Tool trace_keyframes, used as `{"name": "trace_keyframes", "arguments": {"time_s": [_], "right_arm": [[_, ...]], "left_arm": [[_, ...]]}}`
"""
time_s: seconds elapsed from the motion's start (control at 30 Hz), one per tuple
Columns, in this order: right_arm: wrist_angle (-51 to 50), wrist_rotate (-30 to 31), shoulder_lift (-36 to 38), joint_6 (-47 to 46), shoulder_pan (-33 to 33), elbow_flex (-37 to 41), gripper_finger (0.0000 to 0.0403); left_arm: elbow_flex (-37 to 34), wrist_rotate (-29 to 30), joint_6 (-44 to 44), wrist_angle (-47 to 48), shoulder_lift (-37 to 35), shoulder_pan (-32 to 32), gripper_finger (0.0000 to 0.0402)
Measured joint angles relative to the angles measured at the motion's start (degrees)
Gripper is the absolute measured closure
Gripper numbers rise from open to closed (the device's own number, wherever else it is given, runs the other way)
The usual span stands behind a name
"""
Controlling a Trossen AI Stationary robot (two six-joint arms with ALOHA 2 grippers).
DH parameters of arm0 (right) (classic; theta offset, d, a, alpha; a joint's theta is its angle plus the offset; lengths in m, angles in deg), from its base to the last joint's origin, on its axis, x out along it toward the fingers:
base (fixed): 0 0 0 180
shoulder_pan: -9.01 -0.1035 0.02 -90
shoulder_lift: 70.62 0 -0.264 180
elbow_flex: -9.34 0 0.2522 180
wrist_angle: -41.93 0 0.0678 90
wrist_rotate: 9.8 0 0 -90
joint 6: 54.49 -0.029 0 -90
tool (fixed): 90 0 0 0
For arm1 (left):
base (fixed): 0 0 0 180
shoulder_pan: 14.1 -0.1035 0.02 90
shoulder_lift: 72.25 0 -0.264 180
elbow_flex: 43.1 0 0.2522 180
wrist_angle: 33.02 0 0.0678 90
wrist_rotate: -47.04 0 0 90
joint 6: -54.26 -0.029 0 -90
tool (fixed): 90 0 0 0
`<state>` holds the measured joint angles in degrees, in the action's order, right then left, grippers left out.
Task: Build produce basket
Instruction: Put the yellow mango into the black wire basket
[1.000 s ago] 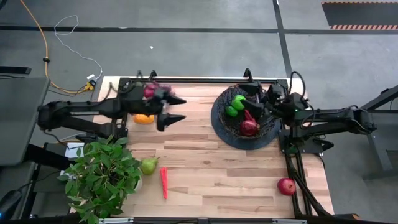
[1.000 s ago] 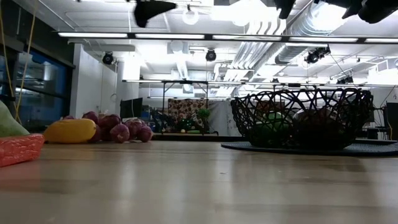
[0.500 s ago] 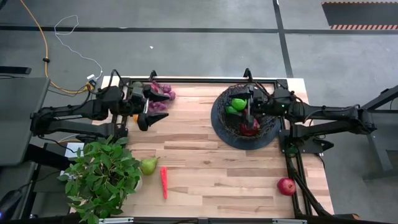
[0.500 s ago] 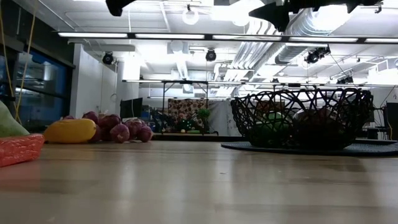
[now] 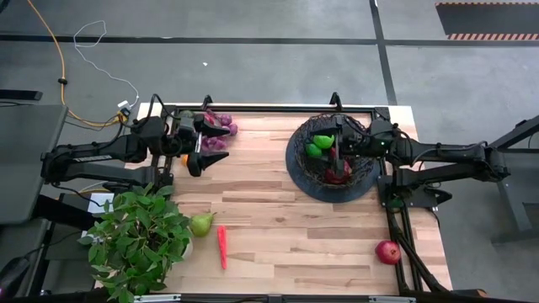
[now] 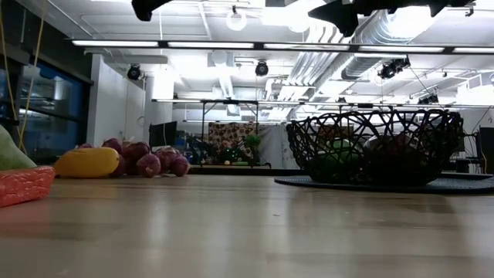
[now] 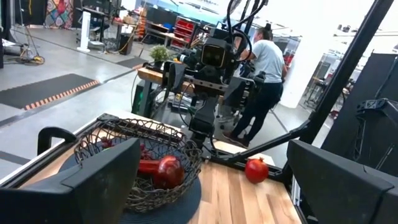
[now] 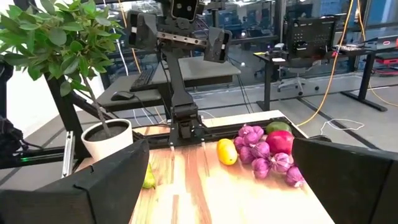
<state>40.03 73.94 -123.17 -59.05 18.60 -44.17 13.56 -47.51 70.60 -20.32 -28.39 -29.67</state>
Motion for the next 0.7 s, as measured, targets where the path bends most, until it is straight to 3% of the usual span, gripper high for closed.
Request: {"name": "trace_keyframes", "arguments": {"time_s": [0.23,0.43,0.6,0.7], "right_arm": [[0.0,0.0,0.0,-1.7,0.0,0.0,0.0025],[0.0,0.0,0.0,-2.0,0.0,0.0,0.0025],[0.0,0.0,0.0,-2.0,0.0,0.0,0.0025],[0.0,0.0,0.0,-2.0,0.0,0.0,0.0025]], "left_arm": [[0.7,7.4,6.9,3.4,1.8,-0.7,0.0007],[7.5,13.9,7.4,33.3,7.4,-5.6,0.0007],[6.8,13.8,8.7,52.6,13.2,-11.2,0.0007],[4.3,14.2,7.7,59.1,16.7,-13.6,0.0007]]}}
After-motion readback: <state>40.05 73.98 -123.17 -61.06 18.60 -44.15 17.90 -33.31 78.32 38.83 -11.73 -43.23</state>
